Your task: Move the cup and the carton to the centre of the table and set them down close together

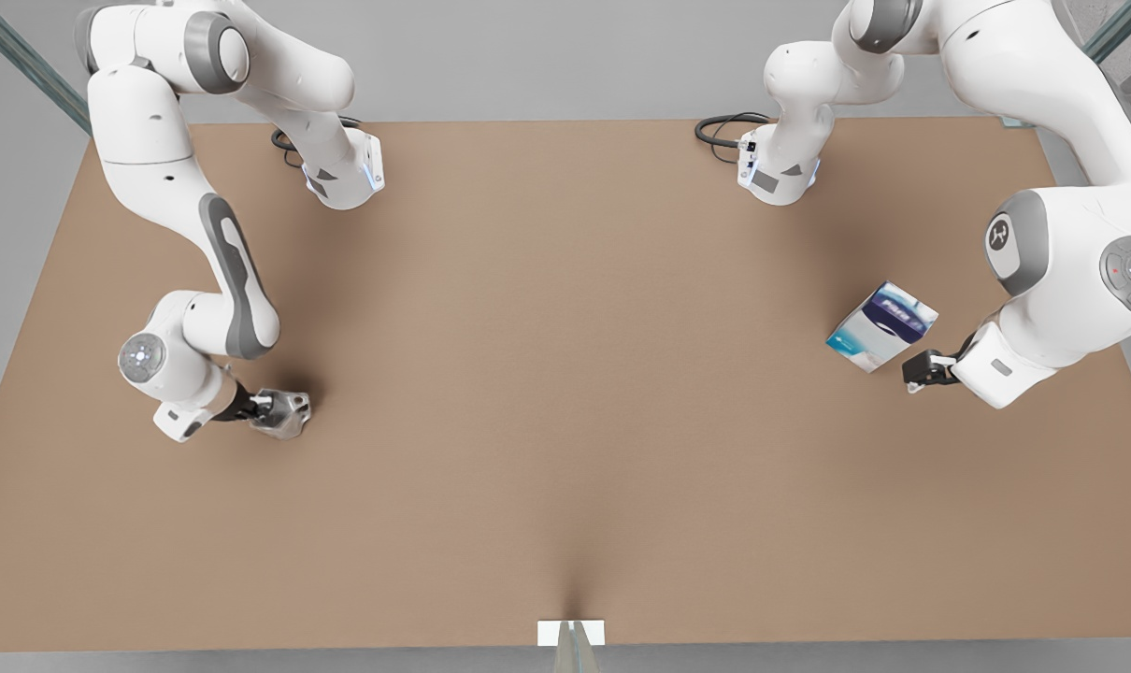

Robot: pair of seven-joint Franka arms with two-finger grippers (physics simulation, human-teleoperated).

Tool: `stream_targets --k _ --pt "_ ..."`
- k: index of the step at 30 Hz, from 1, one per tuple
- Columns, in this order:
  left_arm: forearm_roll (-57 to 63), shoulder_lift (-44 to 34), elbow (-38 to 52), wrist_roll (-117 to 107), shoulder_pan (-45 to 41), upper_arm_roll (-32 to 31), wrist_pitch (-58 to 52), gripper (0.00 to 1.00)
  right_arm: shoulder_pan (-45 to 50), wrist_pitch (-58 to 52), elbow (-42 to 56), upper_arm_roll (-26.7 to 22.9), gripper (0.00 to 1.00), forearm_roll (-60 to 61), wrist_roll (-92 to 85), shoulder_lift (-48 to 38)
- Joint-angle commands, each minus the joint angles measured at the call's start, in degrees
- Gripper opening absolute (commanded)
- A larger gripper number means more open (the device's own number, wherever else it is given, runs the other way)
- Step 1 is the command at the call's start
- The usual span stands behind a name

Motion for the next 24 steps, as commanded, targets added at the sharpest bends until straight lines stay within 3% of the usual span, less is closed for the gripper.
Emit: stream_targets --k 1,6,9,13,18,21,24 --pt "0.01 0.00 0.00 0.02 0.00 0.00 0.00 1.00 0.21 -1.08 0.97 -0.01 0.21 -0.36 0.27 0.09" --pt "0.01 -0.09 0.00 0.02 0.00 0.00 0.00 1.00 5.04 -9.34 7.91 2.10 0.21 3.60 2.64 0.09" --pt "0.01 0.00 0.00 0.11 0.09 0.00 0.09 1.00 13.04 -15.41 17.58 5.08 0.21 3.60 16.35 2.37" --pt "0.01 0.61 0.00 0.37 0.09 0.26 0.09 1.00 22.09 -14.89 26.81 5.96 0.21 3.69 31.73 8.52" --pt "0.18 1.05 0.00 0.02 0.09 0.35 0.09 1.00 34.92 -14.18 52.47 5.26 0.21 3.69 45.89 27.51" --pt "0.18 1.49 0.00 0.02 0.44 0.35 0.09 1.00 39.41 -12.08 60.92 4.73 0.21 3.69 48.79 34.80" --pt "0.18 1.58 0.00 0.02 0.61 0.53 0.09 1.00 40.64 -12.43 63.29 4.03 0.21 3.42 48.43 39.11"
